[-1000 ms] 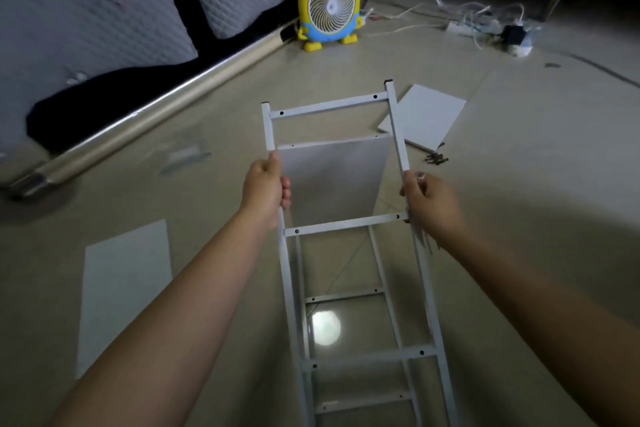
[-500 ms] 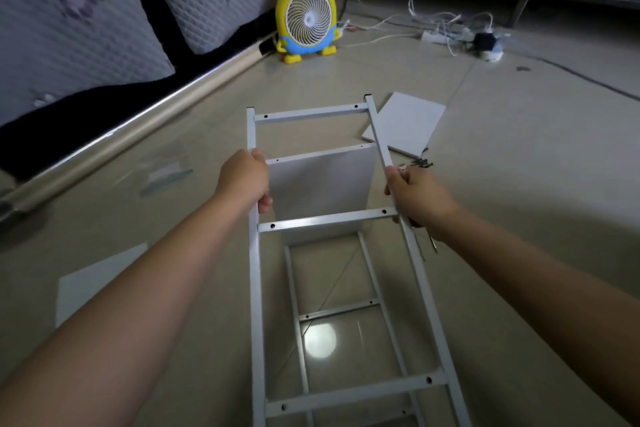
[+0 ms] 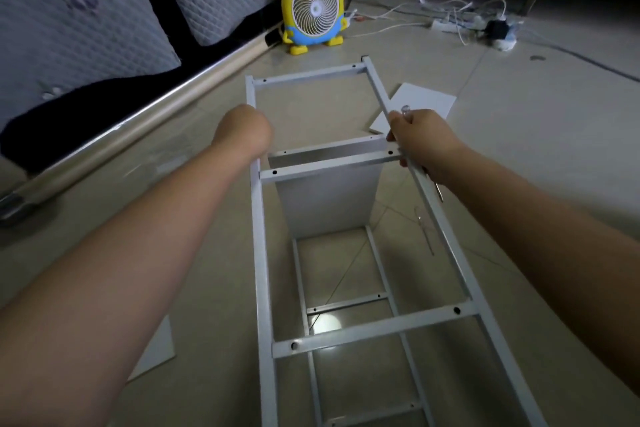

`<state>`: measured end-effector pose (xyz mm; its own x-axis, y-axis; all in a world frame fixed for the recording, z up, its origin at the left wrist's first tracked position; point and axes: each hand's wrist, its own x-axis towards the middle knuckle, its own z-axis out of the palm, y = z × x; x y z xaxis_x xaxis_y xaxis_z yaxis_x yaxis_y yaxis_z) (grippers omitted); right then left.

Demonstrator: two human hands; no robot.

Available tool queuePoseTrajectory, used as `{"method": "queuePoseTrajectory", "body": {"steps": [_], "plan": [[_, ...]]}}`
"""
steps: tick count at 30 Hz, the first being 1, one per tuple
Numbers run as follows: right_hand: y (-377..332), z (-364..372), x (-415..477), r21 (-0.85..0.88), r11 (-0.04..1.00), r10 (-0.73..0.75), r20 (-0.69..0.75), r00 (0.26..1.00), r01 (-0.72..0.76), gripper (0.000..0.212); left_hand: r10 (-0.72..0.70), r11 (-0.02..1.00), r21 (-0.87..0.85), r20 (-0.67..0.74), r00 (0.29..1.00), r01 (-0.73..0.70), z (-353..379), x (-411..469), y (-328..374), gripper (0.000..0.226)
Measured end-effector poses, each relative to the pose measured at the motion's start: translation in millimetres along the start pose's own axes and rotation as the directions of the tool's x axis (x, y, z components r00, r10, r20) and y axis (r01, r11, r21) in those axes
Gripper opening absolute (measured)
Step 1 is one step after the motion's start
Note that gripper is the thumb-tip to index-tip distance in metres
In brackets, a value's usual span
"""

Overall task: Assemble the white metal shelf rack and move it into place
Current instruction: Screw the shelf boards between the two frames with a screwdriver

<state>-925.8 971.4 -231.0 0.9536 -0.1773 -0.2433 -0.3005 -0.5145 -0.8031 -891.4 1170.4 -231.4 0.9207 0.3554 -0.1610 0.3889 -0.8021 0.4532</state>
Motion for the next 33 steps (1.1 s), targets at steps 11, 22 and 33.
{"method": "queuePoseTrajectory", "body": {"steps": [11, 22, 33], "plan": [[53, 17, -16, -0.078, 0.997, 0.027, 0.118, 0.993, -0.018, 0.046, -0.016, 0.938, -0.342, 0.128, 0.992, 0.06, 54, -18, -43, 0.027], [46, 14, 15, -0.109, 0.989, 0.107, 0.038, 0.994, -0.102, 0.043, -0.028, 0.771, -0.606, 0.275, 0.961, 0.196, 62, 6, -23, 0.042], [29, 42, 23, -0.169, 0.979, 0.116, -0.001, 0.993, -0.114, 0.035, 0.13, 0.764, -0.605, 0.483, 0.866, 0.224, 42, 27, -60, 0.037]]}}
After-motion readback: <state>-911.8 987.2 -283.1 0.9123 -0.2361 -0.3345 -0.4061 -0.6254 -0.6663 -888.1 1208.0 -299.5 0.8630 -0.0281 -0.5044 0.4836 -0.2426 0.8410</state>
